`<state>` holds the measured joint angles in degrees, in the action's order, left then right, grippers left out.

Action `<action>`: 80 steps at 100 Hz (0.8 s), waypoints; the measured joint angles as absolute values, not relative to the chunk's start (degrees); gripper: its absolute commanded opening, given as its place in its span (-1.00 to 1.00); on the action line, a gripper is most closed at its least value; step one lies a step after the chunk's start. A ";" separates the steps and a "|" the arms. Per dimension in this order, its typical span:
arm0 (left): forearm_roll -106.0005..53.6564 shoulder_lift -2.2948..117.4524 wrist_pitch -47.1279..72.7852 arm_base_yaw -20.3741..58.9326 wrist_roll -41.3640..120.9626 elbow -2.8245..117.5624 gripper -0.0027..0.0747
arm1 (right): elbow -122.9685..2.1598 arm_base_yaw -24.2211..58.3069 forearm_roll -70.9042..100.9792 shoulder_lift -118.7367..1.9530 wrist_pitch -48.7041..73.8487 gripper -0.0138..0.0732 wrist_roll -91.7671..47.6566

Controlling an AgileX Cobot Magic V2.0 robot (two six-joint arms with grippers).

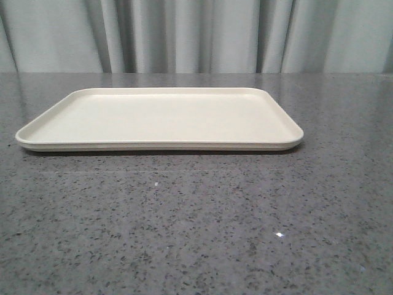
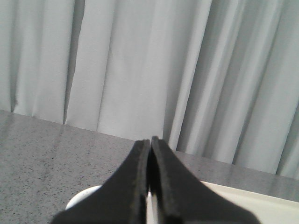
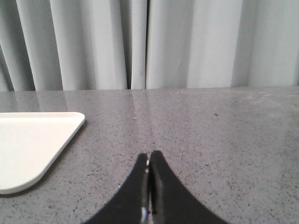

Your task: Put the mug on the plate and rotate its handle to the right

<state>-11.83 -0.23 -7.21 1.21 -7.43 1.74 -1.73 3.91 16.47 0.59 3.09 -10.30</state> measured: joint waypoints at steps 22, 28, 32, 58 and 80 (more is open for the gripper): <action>-13.70 -0.23 -0.72 1.21 -7.43 6.60 -0.98 | -5.94 3.91 16.55 0.59 4.03 -0.94 -10.30; -13.70 -0.23 0.30 1.21 -7.43 8.10 -0.98 | -7.51 3.91 16.55 0.59 4.04 -0.94 -10.30; -13.83 -0.23 0.69 1.21 -7.43 9.29 -0.98 | -8.68 3.91 16.55 0.59 4.14 -0.94 -10.30; -13.83 -0.23 4.35 1.21 -7.43 17.87 -0.98 | -19.21 3.91 16.55 -5.94 7.13 -0.94 -10.30; -13.83 3.78 10.64 1.21 -7.43 27.03 -0.98 | -29.66 3.91 16.55 -15.27 11.11 -0.93 -10.30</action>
